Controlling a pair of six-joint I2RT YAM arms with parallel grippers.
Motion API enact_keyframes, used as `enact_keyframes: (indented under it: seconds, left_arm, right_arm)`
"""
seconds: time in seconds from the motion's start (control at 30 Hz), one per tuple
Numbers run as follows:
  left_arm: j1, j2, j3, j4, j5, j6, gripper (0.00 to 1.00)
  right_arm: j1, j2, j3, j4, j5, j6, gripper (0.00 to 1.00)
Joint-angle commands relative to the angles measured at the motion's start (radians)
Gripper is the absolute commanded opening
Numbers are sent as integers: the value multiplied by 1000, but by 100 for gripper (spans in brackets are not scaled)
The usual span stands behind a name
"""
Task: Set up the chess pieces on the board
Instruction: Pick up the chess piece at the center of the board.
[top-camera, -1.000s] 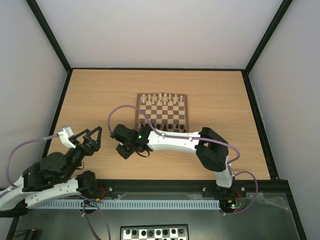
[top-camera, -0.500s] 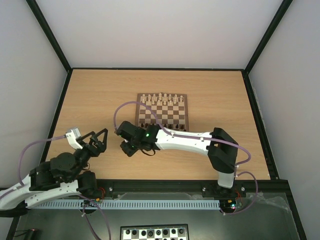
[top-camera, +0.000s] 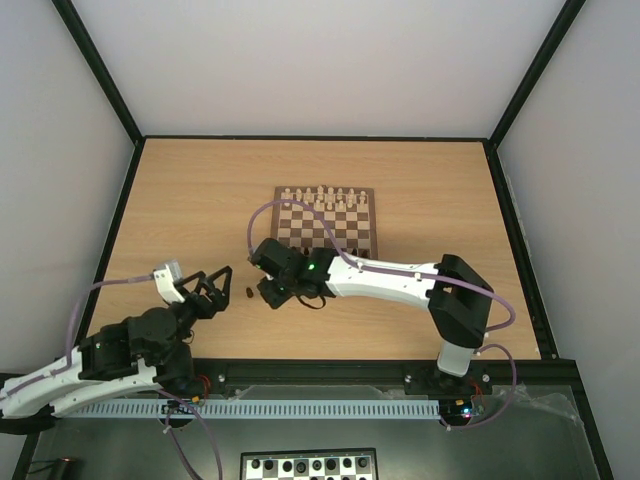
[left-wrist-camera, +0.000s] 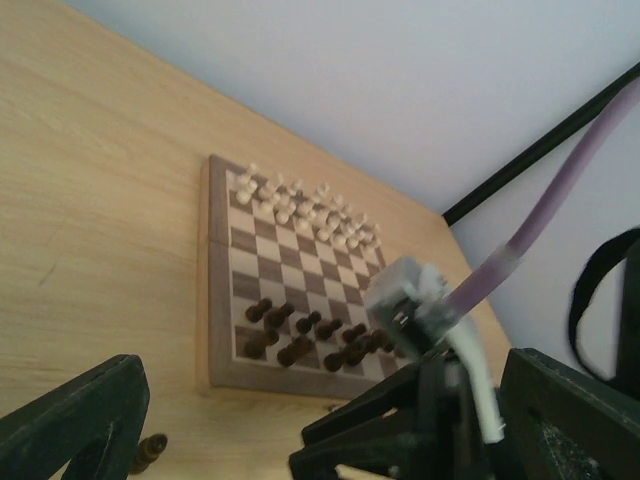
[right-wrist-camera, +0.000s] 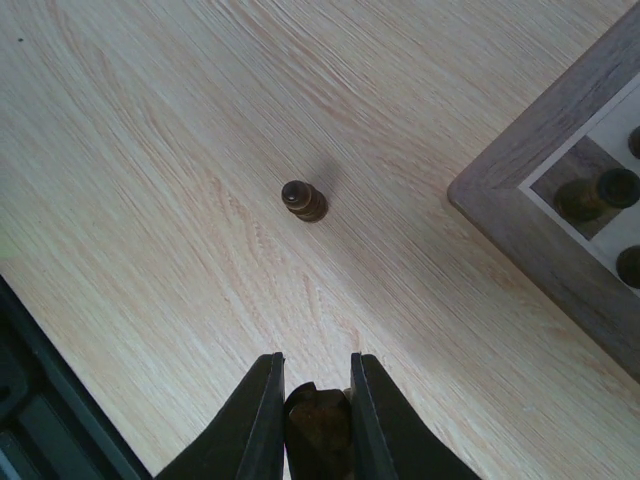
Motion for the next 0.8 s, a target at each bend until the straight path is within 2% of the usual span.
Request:
enact_keyframes:
  seconds: [0.0,0.17,0.53,0.77]
  left_arm:
    - [6,-10,-54,27,25,-40,99]
    - [6,-22,-77,34,44,-48,100]
    - [6,-15,-115,57,39,-68,100]
    - [6,10,-194,149,87,-56,100]
  right_arm:
    - [-26,-68,-32,7,-59,24,14]
    - [-33,-53,-60,45,-131,52,14]
    - [-33,-29,-49,36,-132,43,14]
    - [-42,-65,-60,13,-109,47,14]
